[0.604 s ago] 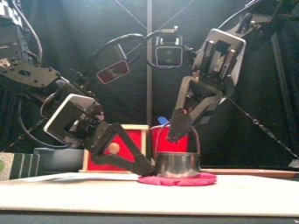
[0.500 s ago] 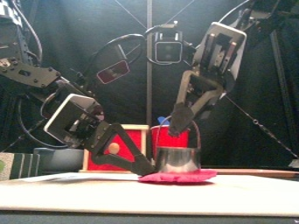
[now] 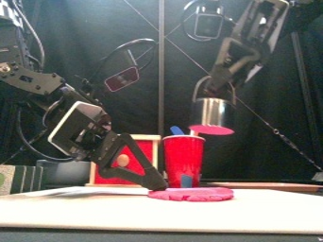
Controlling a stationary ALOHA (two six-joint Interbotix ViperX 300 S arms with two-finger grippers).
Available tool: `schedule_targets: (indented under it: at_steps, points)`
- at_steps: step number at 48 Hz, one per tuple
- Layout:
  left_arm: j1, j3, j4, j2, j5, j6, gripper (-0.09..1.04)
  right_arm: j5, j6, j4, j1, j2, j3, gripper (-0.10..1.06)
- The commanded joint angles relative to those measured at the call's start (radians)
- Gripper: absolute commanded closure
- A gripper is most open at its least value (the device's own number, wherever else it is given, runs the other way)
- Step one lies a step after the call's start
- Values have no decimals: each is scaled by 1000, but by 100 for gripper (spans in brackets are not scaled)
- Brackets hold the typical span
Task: Get the cutter from the drawer then cut the dough then place the extra dough in the bowl
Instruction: Place the extra dough in the bowl
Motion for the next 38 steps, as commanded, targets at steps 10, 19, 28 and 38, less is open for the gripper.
schedule_targets:
  at_steps: [10,19,28,38]
  points:
    - [25,51,-21,-91,8,3,47,-5,-2,-25,-32,-5,63,48]
    - [32,44,-20,-112,8,6,47,-25,0,-18,-23,40,66,46]
    - [31,34,-20,-117,6,3,47,-34,0,-21,-23,37,63,34]
    - [37,34,-20,-146,6,6,47,-37,0,-18,-31,17,58,11]
